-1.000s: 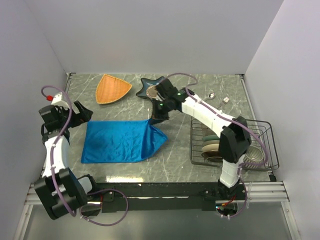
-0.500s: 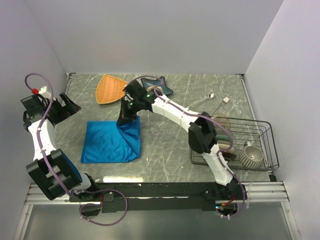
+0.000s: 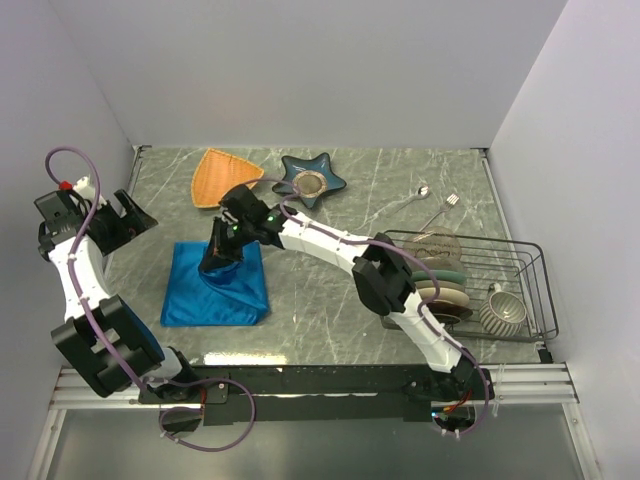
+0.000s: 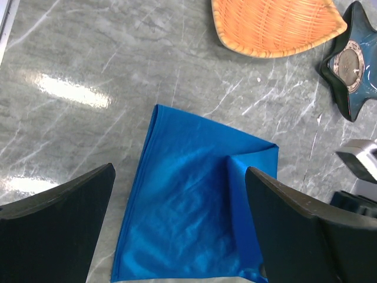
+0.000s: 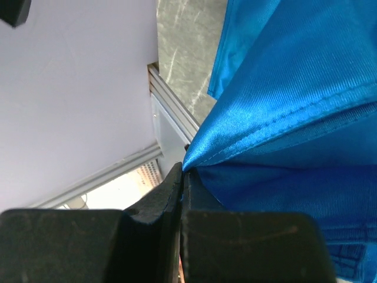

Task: Fold the napkin into a case and place the utensils inside
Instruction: Fold the rectangle-folded napkin at the center of the board.

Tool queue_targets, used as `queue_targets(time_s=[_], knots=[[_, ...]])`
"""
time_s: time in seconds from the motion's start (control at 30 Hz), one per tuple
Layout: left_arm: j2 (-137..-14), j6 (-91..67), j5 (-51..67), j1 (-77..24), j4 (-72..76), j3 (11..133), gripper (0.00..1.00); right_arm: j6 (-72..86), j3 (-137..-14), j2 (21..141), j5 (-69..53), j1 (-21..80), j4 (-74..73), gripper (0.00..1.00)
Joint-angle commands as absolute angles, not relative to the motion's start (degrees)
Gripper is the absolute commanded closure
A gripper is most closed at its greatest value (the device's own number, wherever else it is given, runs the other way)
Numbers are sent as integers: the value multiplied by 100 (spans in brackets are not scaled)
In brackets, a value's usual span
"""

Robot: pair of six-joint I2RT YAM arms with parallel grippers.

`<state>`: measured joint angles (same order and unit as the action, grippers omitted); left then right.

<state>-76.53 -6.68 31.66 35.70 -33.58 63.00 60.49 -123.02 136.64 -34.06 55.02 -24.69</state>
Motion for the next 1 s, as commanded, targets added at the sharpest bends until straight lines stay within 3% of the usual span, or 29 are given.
queue_targets(time_s=[0.0, 0.3, 0.4, 0.43, 0.47, 0.53, 0.57, 0.67, 0.83, 0.93, 0.97], knots=[[-7392, -589, 3261, 3612, -3437, 6267, 1, 6582, -12524, 13904, -3279, 5572, -1714, 100], [-7471, -563, 3410, 3621, -3489, 6346, 1, 6996, -12648, 14150, -2786, 5590, -1046, 100], [-7488, -510, 3384, 3621, -3551, 6398, 1, 7171, -12630, 14203, -2795, 5642, -844, 91], [-7480, -492, 3384, 3621, -3577, 6407, 1, 7224, -12630, 14212, -2812, 5660, -765, 85], [-7479, -483, 3392, 3621, -3638, 6442, 1, 7286, -12621, 14221, -2847, 5678, -747, 62], [-7444, -413, 3471, 3621, -3709, 6477, 1, 7243, -12595, 14134, -2918, 5669, -729, 39], [-7401, -378, 3541, 3647, -3787, 6495, 1, 7129, -12569, 14072, -2944, 5625, -764, 18], [-7365, -71, 4059, 3700, -4015, 6495, 1, 6761, -12271, 13624, -3102, 5502, -817, 2], [-7462, 1184, 4841, 3691, -4639, 6600, 1, 5749, -11296, 12458, -3602, 5037, -1011, 4], [-7585, 2081, 4965, 3700, -5237, 6706, 6, 4873, -10391, 11798, -3945, 4712, -1212, 22], [-7681, 2422, 4975, 3691, -5404, 6732, 9, 4617, -9997, 11656, -4016, 4659, -1300, 34]])
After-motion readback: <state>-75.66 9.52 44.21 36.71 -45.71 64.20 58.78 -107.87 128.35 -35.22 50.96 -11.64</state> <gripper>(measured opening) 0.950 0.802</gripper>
